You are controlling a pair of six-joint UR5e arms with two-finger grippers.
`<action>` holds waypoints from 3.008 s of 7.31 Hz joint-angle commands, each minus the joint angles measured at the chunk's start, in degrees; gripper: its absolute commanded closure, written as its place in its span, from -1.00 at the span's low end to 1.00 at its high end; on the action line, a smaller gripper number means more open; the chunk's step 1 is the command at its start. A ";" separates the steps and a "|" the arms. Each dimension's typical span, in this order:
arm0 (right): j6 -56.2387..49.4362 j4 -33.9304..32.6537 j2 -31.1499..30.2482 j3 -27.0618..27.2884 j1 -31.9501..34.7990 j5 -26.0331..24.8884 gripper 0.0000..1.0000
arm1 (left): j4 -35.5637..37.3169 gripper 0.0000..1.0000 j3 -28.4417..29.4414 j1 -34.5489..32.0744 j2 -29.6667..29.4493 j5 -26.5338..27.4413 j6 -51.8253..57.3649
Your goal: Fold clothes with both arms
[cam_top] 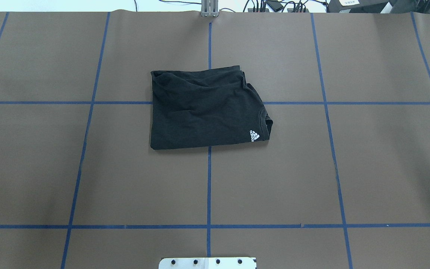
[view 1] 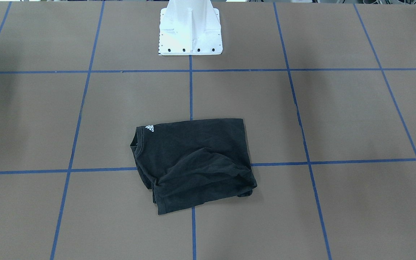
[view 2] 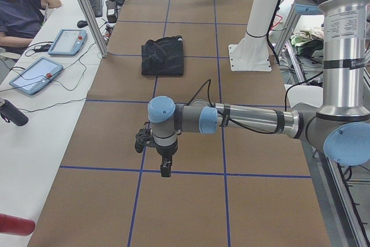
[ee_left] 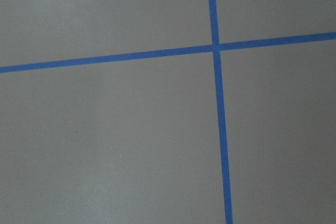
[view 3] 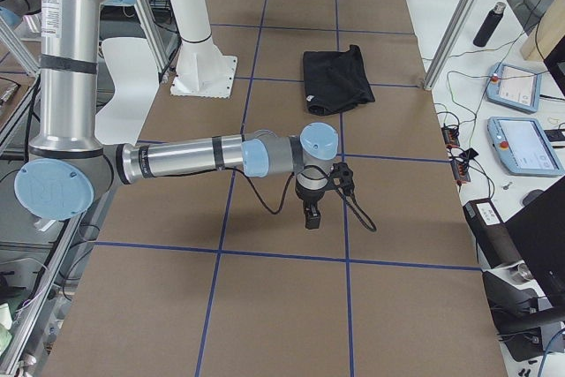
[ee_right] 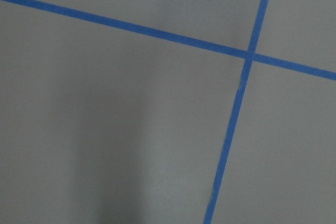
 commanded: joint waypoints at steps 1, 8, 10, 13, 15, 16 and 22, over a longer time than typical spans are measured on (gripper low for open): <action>0.52 0.00 -0.43 0.07 0.14 0.16 -1.00 | 1.40 -1.00 -0.56 -4.16 0.53 -4.57 3.08; 0.61 0.00 -1.22 -0.02 0.14 0.16 -1.00 | 0.70 -1.00 -1.89 -3.65 1.40 -3.00 4.14; 0.61 0.00 -2.27 -0.11 0.14 0.16 -1.00 | 0.70 -1.00 -1.28 -3.56 1.49 -2.84 4.23; -0.18 0.09 -6.13 3.57 5.92 0.16 -1.00 | 0.70 -1.00 -0.04 -3.47 1.50 -2.74 4.32; 0.52 0.09 -6.41 4.19 6.12 0.16 -1.00 | 0.70 -1.00 -0.47 -3.47 1.50 -3.27 4.32; 0.69 0.00 -6.58 5.59 6.12 0.25 -1.00 | 0.61 -1.00 -0.82 -3.47 1.41 -3.18 4.32; 0.69 0.00 -6.93 5.16 6.12 0.25 -1.00 | 0.61 -1.00 -0.83 -3.47 1.49 -3.27 4.32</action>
